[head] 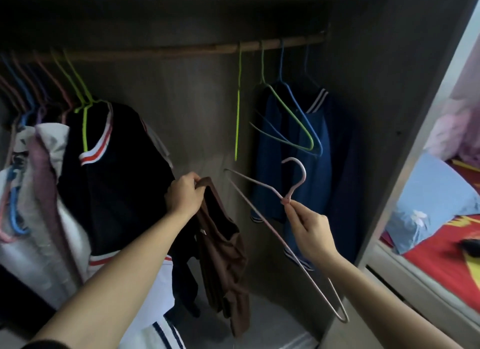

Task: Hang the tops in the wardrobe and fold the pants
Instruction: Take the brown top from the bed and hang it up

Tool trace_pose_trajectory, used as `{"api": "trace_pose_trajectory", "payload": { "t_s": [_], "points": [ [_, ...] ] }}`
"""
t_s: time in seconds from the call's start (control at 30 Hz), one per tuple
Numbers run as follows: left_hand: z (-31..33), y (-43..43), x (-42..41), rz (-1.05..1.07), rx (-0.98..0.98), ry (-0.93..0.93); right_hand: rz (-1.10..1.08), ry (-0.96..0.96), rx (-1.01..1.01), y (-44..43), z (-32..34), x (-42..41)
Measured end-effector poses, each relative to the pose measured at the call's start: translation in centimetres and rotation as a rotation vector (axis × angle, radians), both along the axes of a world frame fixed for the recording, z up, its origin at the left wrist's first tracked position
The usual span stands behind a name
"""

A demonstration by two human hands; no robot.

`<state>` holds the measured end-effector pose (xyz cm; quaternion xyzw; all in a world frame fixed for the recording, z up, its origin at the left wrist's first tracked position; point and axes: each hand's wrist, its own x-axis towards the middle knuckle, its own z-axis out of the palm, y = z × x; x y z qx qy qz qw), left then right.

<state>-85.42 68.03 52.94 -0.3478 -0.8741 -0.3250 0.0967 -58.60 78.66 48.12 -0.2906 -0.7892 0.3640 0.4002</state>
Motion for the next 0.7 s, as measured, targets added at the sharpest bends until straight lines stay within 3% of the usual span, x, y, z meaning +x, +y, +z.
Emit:
{"api": "trace_pose_trajectory", "payload": {
  "t_s": [0.1, 0.37, 0.53, 0.7],
  "points": [
    [-0.7, 0.4, 0.0, 0.065, -0.038, 0.008, 0.114, 0.043, 0.090, -0.3, -0.4, 1.1],
    [-1.0, -0.2, -1.6, 0.258, -0.038, -0.051, 0.174, 0.047, 0.187, -1.0, -1.0, 2.5],
    [-0.5, 0.7, 1.1, 0.060, -0.005, 0.015, 0.226, -0.062, 0.243, -1.5, -1.0, 1.8],
    [0.5, 1.4, 5.0, -0.152, -0.012, 0.030, 0.224, -0.049, 0.105, -1.4, 0.2, -0.9]
  ]
}}
